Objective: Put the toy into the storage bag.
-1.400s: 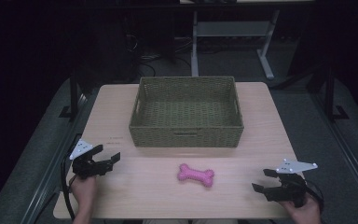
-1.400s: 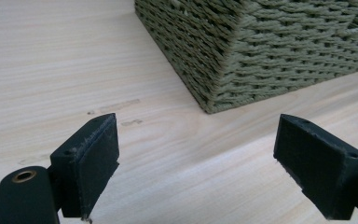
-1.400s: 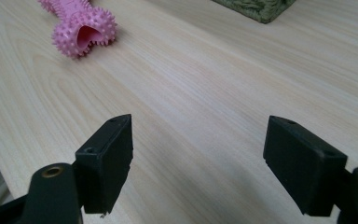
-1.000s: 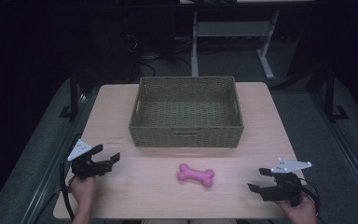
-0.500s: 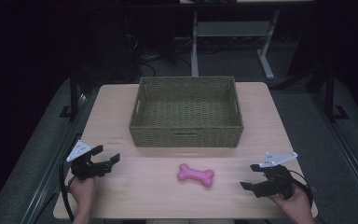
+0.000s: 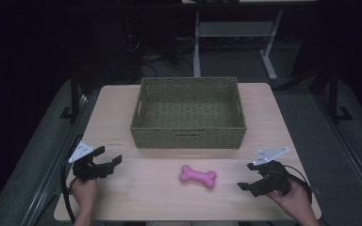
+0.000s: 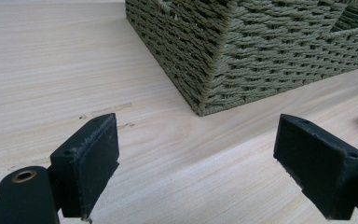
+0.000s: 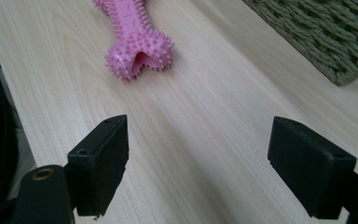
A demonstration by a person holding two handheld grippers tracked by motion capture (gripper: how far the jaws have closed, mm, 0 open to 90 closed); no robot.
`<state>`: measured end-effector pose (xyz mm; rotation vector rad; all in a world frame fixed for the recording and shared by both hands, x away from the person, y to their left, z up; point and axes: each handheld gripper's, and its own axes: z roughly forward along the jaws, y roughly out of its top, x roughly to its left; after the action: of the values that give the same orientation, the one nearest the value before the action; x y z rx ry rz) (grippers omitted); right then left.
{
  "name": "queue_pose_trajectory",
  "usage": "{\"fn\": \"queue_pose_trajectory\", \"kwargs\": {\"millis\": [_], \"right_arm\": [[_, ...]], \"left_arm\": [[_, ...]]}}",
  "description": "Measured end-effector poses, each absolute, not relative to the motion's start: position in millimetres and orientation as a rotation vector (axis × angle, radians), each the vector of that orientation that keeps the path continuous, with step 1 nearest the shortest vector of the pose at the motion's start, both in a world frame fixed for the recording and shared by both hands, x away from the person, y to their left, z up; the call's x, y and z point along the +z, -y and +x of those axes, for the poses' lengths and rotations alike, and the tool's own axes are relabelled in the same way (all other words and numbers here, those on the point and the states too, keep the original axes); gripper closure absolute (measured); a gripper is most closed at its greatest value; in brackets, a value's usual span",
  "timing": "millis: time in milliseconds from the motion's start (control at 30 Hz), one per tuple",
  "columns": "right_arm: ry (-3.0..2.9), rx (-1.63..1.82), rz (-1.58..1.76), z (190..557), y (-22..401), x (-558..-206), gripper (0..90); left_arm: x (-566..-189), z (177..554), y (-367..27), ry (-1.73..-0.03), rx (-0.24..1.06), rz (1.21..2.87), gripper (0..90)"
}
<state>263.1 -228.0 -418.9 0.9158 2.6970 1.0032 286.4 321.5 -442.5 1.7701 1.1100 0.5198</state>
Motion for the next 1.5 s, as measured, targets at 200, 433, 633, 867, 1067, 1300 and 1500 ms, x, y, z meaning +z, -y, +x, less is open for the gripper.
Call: {"fn": "queue_pose_trajectory", "kwargs": {"millis": [200,433,633,867,1067,1300,1500], "right_arm": [[-2.730,0.996,0.867,265.4,218.5,-412.5,20.0],[-2.776,0.997,0.824,269.6,206.1,-405.5,19.3],[-2.811,0.993,0.796,274.9,196.0,-403.0,18.1],[-2.833,1.012,0.763,280.4,185.6,-397.6,18.1],[-2.847,0.969,0.733,285.6,177.5,-394.0,18.2],[-2.897,0.916,0.670,289.9,161.6,-396.9,18.2],[-2.932,0.906,0.642,294.1,149.9,-397.5,18.2]], "left_arm": [[-441.7,286.4,-321.2,-1.101,0.526,1.776,13.6],[-441.5,285.5,-321.5,-1.091,0.522,1.770,13.6],[-442.2,285.4,-321.3,-1.099,0.517,1.771,13.6],[-442.0,285.6,-321.9,-1.100,0.517,1.768,13.6],[-441.5,285.4,-322.6,-1.099,0.524,1.767,13.6],[-441.4,285.4,-322.1,-1.096,0.526,1.771,13.6],[-441.0,285.3,-322.0,-1.096,0.531,1.771,13.6]]}}
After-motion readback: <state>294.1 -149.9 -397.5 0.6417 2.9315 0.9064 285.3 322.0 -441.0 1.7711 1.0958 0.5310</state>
